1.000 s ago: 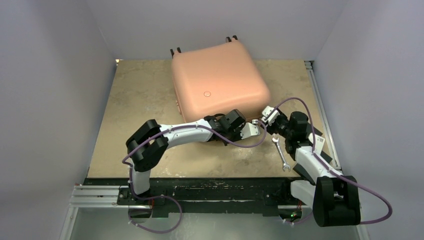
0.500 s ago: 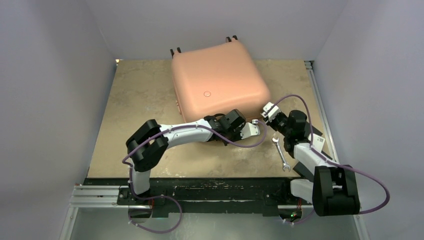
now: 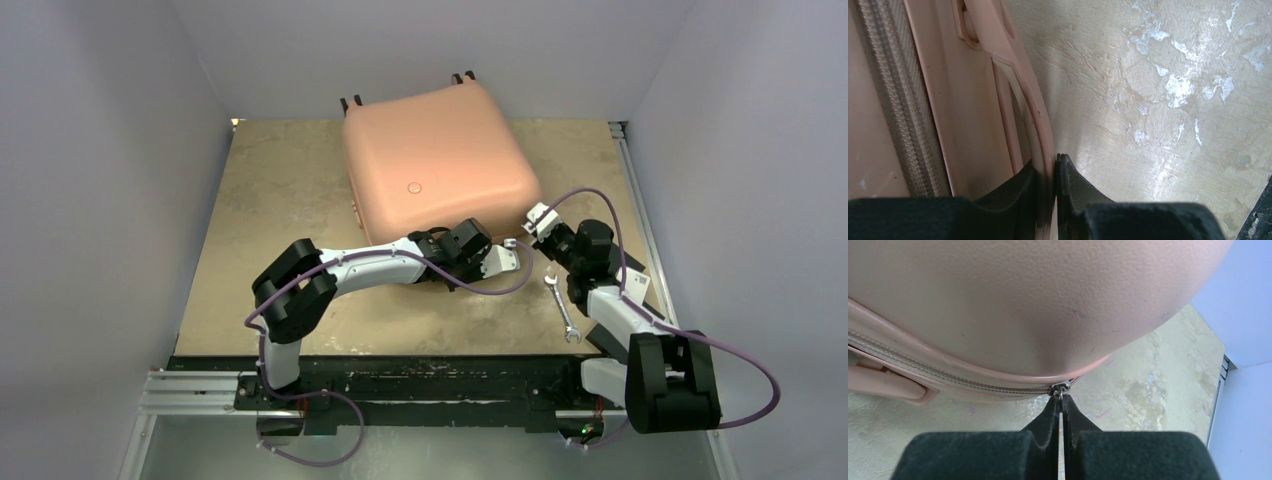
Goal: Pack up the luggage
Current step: Zip the luggage at the center of the board.
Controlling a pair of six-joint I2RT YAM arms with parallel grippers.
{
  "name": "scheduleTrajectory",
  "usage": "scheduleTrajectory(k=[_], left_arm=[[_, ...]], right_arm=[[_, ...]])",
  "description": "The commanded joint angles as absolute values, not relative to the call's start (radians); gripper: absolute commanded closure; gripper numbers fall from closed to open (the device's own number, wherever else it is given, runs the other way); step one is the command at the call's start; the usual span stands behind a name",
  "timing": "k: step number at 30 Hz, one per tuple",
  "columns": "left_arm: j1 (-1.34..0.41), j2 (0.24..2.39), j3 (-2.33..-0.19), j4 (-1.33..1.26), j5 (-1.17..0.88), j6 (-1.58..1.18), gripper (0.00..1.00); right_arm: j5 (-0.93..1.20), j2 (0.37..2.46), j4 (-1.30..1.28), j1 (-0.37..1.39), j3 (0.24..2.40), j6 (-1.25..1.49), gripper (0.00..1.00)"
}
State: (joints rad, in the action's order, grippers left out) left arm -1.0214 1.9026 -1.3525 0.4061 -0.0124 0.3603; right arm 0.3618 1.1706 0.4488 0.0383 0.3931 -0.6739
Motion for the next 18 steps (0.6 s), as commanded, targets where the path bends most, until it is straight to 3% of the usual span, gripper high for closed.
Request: scheduleTrajectory(k=[1, 18], left_arm=[[-1.022, 1.909, -1.326, 0.476, -0.086, 0.398, 1.0], [-1.023, 1.824, -1.216, 0.516, -0.175, 0.497, 1.0]], right_arm=[[0.316, 1.158, 0.47, 0.036, 0.449, -0.64, 1.0], [0.37, 1.367, 0.275, -0.071, 0.71, -0.471, 1.0]])
